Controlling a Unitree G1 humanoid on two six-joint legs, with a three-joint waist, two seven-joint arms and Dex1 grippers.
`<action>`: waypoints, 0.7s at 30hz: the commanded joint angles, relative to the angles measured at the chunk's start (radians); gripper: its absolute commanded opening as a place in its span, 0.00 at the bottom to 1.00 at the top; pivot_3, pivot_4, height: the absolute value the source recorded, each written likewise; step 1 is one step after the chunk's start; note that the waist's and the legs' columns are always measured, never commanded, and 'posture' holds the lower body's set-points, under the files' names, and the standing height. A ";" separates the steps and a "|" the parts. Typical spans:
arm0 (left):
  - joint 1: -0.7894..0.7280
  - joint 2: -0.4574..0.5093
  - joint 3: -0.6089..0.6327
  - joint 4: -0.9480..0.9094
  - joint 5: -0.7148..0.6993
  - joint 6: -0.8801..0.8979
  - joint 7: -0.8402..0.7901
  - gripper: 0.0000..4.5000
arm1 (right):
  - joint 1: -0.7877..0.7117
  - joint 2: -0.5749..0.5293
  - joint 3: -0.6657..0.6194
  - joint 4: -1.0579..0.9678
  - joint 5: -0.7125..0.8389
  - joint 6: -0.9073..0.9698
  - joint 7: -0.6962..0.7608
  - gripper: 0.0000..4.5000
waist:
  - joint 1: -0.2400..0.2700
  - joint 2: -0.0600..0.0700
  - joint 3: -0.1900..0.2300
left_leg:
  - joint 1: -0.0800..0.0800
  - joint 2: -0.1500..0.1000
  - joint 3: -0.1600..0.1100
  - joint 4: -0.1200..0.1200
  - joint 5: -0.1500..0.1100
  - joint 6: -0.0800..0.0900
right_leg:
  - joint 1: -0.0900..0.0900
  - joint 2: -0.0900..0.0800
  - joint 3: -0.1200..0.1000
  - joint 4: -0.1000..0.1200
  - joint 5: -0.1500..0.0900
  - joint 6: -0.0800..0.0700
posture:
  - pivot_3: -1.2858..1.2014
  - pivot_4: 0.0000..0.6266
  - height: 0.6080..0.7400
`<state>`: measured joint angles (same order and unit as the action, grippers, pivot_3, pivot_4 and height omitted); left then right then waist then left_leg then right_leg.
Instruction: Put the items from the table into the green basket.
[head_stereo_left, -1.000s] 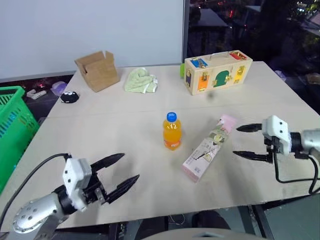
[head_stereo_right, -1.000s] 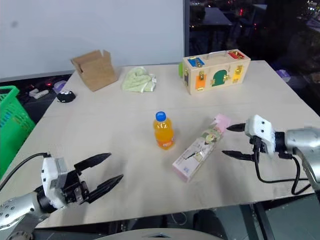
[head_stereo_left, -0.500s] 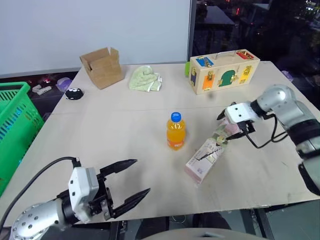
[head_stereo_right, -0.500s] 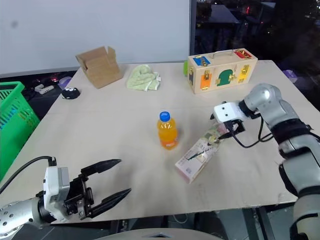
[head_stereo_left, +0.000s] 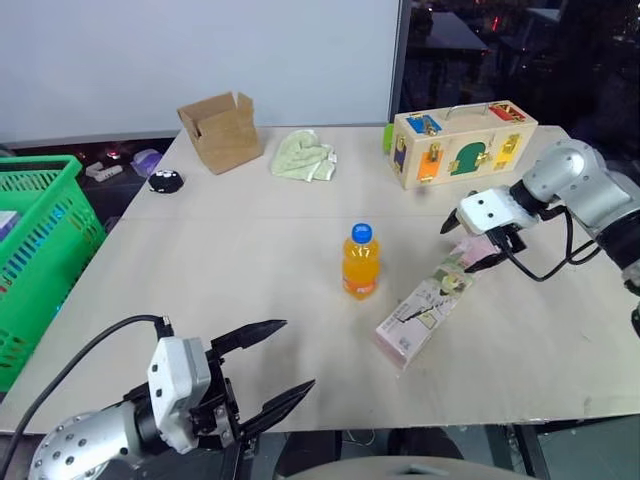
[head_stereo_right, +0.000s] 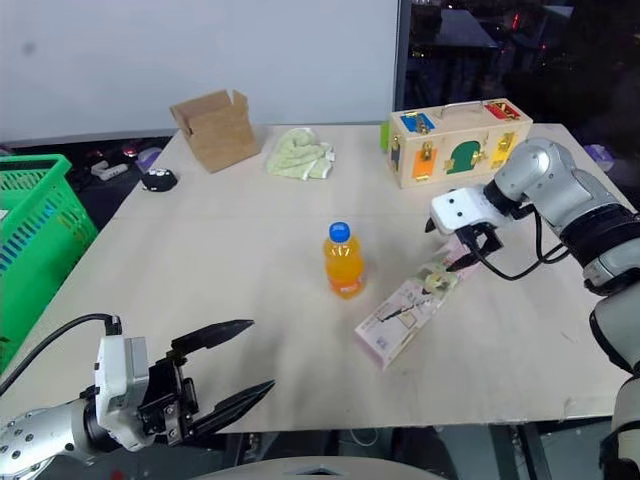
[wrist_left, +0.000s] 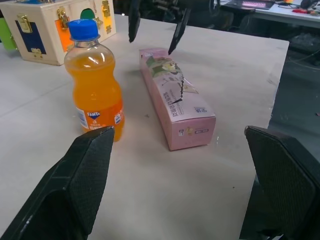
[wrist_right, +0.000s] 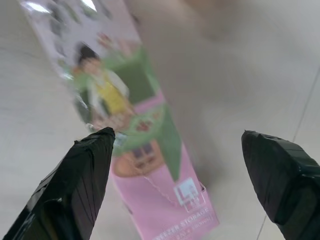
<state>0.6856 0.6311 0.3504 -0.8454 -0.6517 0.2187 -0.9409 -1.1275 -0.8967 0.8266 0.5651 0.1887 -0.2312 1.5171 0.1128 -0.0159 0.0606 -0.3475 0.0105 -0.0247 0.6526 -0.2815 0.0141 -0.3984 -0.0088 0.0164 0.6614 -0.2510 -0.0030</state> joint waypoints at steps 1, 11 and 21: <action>-0.026 0.005 -0.002 -0.009 -0.017 0.006 0.020 0.97 | 0.006 -0.008 0.005 -0.035 0.012 0.011 0.097 0.96 | 0.003 0.000 0.000 | 0.000 0.000 0.000 0.000 0.000 0.000 | 0.000 0.000 0.000 0.000 0.000 0.000 | 0.63 0.00 1.00; -0.056 0.018 -0.030 -0.025 -0.023 0.055 0.050 0.97 | 0.082 0.019 -0.085 0.014 -0.087 -0.045 0.097 0.96 | 0.012 0.000 0.000 | -0.001 -0.001 0.000 0.001 0.000 0.000 | 0.001 0.000 0.000 0.000 0.001 -0.001 | 0.63 0.00 1.00; -0.045 0.023 -0.036 -0.044 -0.022 0.069 0.067 0.97 | 0.086 0.121 -0.101 0.181 -0.267 -0.159 0.046 0.96 | 0.010 0.000 0.000 | 0.000 -0.001 -0.001 0.001 0.000 0.000 | 0.001 0.001 0.000 0.000 0.001 -0.002 | 0.63 0.00 1.00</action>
<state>0.6418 0.6479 0.3116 -0.8472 -0.6619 0.2905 -0.8820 -1.0277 -0.7789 0.7621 0.7230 -0.0527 -0.3602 1.5158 0.1230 -0.0159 0.0605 -0.3478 0.0099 -0.0254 0.6535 -0.2815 0.0141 -0.3975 -0.0083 0.0159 0.6615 -0.2500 -0.0045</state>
